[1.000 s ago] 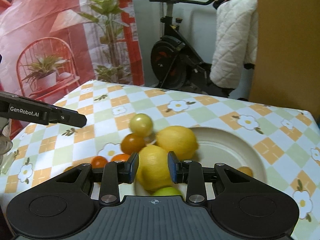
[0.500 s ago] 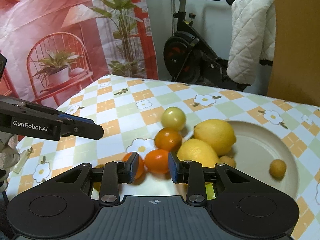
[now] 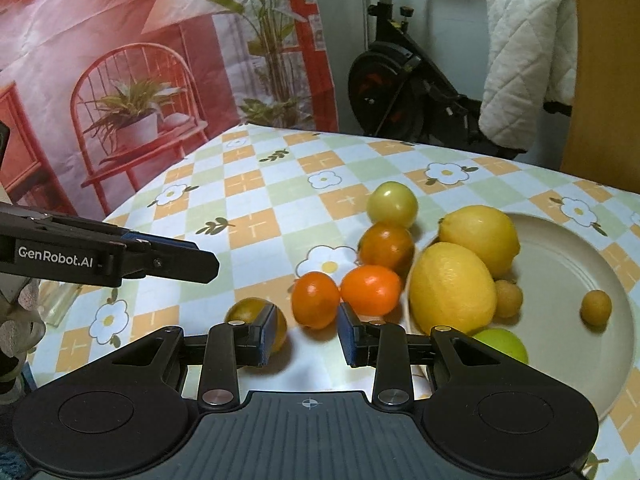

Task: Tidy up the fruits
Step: 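Move the open left gripper to the dark orange citrus fruit, then close the left gripper around the dark orange citrus fruit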

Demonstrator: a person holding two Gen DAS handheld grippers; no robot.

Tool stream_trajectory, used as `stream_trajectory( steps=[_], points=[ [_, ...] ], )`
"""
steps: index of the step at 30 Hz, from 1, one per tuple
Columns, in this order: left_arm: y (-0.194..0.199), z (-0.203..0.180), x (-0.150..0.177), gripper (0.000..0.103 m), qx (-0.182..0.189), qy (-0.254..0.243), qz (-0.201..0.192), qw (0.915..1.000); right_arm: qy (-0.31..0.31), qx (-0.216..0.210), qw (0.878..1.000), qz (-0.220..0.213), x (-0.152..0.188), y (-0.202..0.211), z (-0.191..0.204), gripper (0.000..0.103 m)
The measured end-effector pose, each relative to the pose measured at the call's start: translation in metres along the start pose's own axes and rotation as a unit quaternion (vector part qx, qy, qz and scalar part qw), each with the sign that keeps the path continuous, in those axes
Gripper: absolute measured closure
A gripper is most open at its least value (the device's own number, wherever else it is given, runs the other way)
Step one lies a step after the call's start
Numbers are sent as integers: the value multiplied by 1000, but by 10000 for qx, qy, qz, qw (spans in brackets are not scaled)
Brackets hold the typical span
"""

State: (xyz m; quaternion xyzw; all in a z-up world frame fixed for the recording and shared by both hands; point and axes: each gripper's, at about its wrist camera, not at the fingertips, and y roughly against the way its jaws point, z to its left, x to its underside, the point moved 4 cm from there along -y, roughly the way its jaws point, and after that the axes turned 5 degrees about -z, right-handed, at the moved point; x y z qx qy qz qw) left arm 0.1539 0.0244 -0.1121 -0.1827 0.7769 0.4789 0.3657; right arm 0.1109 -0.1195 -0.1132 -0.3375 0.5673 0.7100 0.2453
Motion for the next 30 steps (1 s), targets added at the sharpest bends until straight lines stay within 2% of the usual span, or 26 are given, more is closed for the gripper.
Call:
stream_trajectory(
  steps=[11, 19, 21, 25, 27, 30],
  points=[
    [4, 10, 2, 75, -109, 189, -45, 9998, 122, -181, 9997, 56, 2, -6, 19, 71],
    [0, 6, 4, 74, -46, 193, 15, 9998, 143, -278, 9994, 163, 6, -10, 23, 68],
    [-1, 5, 5, 68, -20, 193, 32, 9998, 140, -295, 9993, 206, 7, -12, 24, 67],
    [-4, 1, 6, 65, 60, 195, 82, 9998, 178, -321, 9989, 299, 10, -18, 26, 67],
    [-6, 1, 7, 57, 94, 203, 121, 9997, 168, -337, 9987, 339, 11, -21, 26, 66],
    [-9, 1, 8, 56, 146, 245, 182, 9994, 161, -337, 9986, 363, 13, -24, 27, 64]
  ],
)
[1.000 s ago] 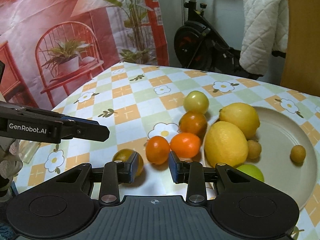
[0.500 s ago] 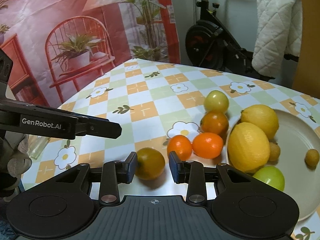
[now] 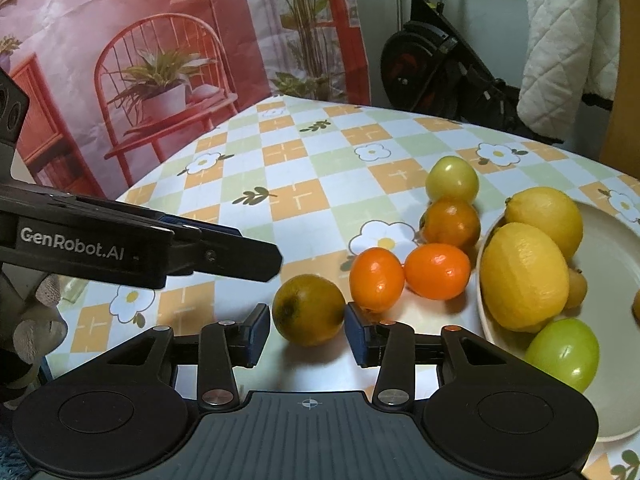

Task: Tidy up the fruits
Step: 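Close the left gripper around the dark orange citrus fruit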

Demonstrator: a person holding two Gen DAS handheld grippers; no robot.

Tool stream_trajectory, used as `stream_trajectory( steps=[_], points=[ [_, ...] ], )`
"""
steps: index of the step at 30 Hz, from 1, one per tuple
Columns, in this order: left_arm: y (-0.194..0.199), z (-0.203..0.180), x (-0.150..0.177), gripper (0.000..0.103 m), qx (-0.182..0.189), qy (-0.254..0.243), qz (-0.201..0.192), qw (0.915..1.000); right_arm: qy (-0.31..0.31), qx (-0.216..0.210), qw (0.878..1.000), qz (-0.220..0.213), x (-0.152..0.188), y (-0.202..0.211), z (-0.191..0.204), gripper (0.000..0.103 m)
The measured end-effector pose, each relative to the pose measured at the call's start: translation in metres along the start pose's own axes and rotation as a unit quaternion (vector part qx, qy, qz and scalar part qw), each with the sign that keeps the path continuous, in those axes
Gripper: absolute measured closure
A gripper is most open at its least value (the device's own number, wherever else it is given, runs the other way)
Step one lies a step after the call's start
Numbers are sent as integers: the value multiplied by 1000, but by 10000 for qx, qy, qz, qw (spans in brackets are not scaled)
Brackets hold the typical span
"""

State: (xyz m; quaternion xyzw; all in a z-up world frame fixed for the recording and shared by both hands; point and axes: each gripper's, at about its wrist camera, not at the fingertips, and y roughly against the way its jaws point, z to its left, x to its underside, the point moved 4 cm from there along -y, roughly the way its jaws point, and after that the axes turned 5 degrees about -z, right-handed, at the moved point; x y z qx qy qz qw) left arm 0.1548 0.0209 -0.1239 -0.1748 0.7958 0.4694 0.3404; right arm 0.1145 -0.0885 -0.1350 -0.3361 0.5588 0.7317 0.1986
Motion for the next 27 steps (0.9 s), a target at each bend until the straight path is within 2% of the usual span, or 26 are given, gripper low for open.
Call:
stream_trajectory(
  steps=[11, 19, 27],
  points=[
    [-16, 1, 12, 56, 251, 275, 289, 9989, -92, -15, 10000, 32, 3, -4, -3, 64],
    [-27, 5, 14, 56, 243, 413, 339, 9983, -100, -10, 9999, 13, 4, -6, -3, 64],
    [-36, 0, 13, 60, 260, 236, 366, 9987, -112, 17, 9999, -4, 3, -9, -5, 63]
  ],
)
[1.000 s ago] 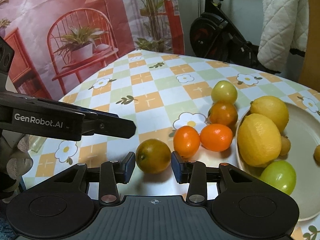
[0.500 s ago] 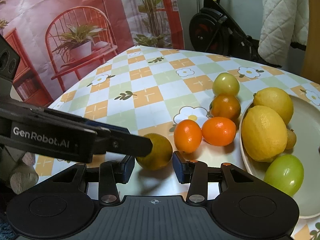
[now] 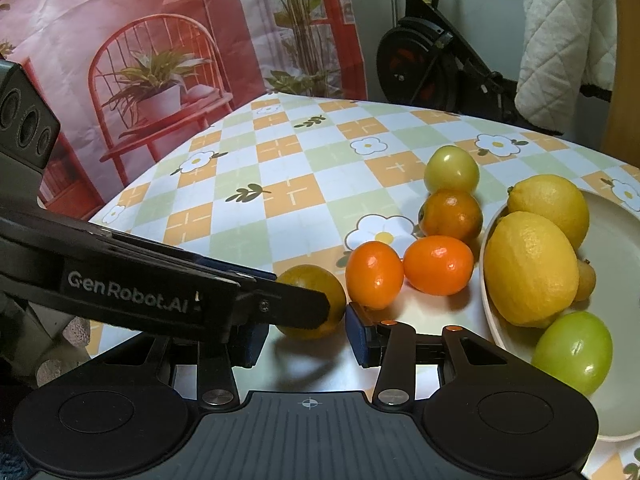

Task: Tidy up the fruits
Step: 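Close the left gripper around the dark orange citrus fruit, then lift the dark orange fruit and carry it over the plate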

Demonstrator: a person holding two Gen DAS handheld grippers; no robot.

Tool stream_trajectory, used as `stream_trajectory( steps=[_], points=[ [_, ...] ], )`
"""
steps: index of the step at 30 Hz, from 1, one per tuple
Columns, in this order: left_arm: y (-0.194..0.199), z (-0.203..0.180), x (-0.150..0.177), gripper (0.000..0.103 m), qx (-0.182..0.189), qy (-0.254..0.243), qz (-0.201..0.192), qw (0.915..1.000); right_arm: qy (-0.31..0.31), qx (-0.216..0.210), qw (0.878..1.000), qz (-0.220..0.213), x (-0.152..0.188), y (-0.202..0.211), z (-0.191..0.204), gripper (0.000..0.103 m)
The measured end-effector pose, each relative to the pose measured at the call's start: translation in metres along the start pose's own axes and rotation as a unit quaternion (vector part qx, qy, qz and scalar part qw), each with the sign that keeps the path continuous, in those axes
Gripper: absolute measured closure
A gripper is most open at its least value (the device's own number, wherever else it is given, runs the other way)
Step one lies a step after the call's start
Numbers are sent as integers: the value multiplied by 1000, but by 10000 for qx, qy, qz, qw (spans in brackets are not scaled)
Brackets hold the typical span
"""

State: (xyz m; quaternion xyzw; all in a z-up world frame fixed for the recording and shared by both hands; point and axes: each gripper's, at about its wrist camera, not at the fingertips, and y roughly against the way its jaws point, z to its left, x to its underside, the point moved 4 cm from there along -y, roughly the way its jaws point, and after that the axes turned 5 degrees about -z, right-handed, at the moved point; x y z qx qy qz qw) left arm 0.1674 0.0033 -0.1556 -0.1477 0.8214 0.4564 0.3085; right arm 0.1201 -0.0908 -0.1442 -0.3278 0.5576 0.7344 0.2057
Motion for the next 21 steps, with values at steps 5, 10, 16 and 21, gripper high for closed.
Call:
stream_trajectory(
  steps=[5, 10, 16, 21],
  points=[
    [6, -4, -2, 60, 2, -130, -87, 9999, 28, 6, 9999, -113, -1, 5, 0, 64],
    [14, -15, -9, 60, -6, -321, -224, 9992, 87, 44, 9994, -333, -7, 15, 1, 64],
    [14, -37, -23, 60, 62, -606, -323, 9976, 88, 203, 9978, -629, -15, 32, -9, 64],
    [8, -62, -35, 61, 165, -864, -359, 9955, 46, 399, 9959, -815, -20, 48, -26, 64]
  ],
)
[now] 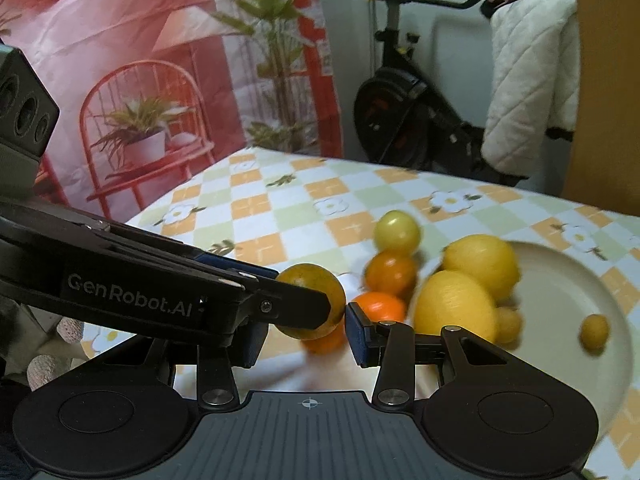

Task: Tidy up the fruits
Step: 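Lift the dark orange fruit and carry it over the plate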

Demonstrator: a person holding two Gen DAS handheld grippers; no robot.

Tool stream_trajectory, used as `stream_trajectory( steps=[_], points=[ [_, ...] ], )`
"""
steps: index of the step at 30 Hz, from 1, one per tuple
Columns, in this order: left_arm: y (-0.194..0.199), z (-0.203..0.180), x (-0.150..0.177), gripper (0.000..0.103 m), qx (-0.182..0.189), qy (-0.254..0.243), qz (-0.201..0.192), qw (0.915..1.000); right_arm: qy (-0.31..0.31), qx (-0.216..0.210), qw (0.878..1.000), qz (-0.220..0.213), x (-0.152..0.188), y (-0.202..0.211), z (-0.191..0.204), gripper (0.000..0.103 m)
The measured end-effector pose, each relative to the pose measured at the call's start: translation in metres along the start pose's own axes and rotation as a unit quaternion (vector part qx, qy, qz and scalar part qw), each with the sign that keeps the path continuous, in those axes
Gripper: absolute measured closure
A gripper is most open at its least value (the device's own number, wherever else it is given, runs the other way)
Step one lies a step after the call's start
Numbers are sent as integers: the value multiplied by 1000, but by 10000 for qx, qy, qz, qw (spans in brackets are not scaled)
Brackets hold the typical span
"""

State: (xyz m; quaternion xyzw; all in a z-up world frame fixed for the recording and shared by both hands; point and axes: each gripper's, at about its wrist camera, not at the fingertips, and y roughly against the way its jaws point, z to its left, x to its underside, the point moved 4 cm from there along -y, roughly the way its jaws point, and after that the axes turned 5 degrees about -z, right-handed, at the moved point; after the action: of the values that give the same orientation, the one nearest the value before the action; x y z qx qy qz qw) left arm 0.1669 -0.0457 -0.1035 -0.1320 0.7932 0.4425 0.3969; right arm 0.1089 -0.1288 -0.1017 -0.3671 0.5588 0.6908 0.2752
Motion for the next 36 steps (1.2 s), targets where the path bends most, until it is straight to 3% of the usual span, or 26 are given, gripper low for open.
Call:
stream_trajectory(
  steps=[17, 24, 36],
  points=[
    [-69, -78, -21, 62, 672, -512, 284, 9960, -399, 787, 9960, -173, 7, 34, -101, 64],
    [-97, -92, -25, 62, 611, -810, 464, 9938, -560, 945, 9939, -89, 13, 27, -131, 64],
    [-128, -91, -39, 61, 396, -891, 556, 9937, -649, 1027, 9926, 40, 7, 0, -163, 64]
  ],
)
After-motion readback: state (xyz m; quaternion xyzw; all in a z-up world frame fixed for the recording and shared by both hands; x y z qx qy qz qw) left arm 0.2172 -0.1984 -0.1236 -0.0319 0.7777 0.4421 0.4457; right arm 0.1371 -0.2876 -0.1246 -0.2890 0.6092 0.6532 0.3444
